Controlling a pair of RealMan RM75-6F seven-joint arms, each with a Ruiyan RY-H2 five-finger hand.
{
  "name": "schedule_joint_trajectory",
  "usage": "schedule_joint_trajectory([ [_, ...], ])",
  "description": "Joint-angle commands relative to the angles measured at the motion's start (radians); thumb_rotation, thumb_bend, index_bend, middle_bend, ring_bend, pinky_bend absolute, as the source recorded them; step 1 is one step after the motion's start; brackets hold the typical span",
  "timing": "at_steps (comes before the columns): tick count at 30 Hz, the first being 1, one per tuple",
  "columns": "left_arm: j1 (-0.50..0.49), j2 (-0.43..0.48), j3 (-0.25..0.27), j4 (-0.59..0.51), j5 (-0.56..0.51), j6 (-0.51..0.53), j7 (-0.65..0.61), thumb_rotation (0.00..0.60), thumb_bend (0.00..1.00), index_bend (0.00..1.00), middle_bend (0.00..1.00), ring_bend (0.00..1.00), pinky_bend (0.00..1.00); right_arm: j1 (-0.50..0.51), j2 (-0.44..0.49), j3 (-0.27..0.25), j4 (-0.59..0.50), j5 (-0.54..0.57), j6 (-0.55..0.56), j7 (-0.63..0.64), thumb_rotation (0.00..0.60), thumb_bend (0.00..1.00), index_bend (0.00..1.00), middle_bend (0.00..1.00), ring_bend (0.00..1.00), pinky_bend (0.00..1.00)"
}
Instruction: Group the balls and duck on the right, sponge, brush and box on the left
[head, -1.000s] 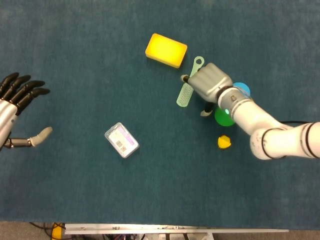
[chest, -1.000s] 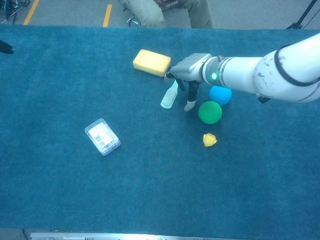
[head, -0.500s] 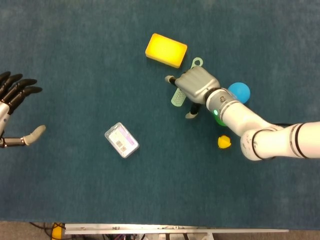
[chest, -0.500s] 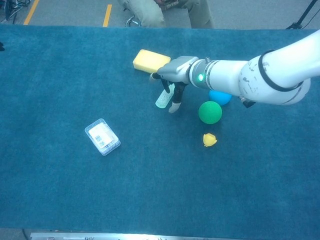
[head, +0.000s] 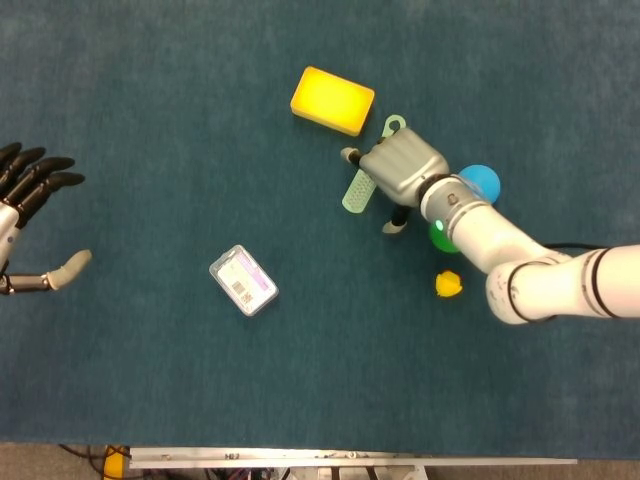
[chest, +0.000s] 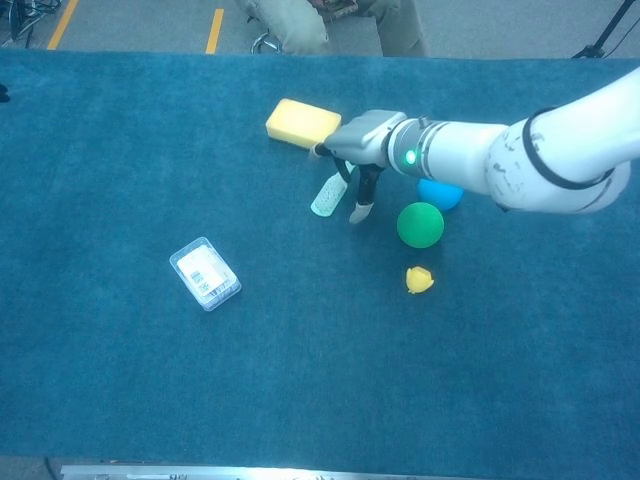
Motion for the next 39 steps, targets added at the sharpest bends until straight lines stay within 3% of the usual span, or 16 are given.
schedule_joint_trajectory([
  [1,0.000,0.001,-0.001,-0.001,-0.001,0.000,0.001,0.223,0.25,0.19,0.15,0.06,0.00,0.003,-0.023,0.001,0.014,0.001,0.007,-0.008,0.474,0.05,0.09,0.38,0.26,0.30],
  [10,0.007,0.011,-0.002,-0.006,-0.006,0.006,0.000,0.223,0.25,0.19,0.15,0.06,0.00,-0.017,-0.087,0.057,0.039,-0.045,0.073,0.015,0.475,0.04,0.08,0.36,0.25,0.30],
  [15,0.010,0.016,-0.004,-0.012,-0.004,0.013,0.004,0.225,0.25,0.19,0.15,0.06,0.00,-0.037,-0.067,0.078,0.014,-0.070,0.081,0.032,0.475,0.04,0.08,0.37,0.25,0.30],
  [19,0.010,0.017,-0.006,-0.015,-0.004,0.011,0.005,0.224,0.25,0.19,0.15,0.06,0.00,-0.043,-0.021,0.067,-0.025,-0.074,0.094,0.012,0.472,0.04,0.10,0.50,0.33,0.30],
  [21,0.008,0.015,-0.005,-0.016,-0.001,0.008,0.007,0.222,0.25,0.19,0.15,0.06,0.00,-0.045,-0.011,0.059,-0.029,-0.072,0.100,-0.002,0.448,0.04,0.19,0.56,0.40,0.30],
  [25,0.003,0.010,-0.006,-0.021,0.006,0.005,0.015,0.224,0.25,0.19,0.15,0.06,0.00,-0.042,-0.002,0.041,-0.027,-0.049,0.111,-0.043,0.376,0.04,0.30,0.58,0.43,0.30],
  [39,0.001,0.005,-0.007,-0.020,0.005,-0.002,0.014,0.221,0.25,0.19,0.15,0.06,0.00,-0.018,0.010,0.005,-0.023,0.058,0.099,-0.146,0.362,0.05,0.32,0.68,0.51,0.30],
])
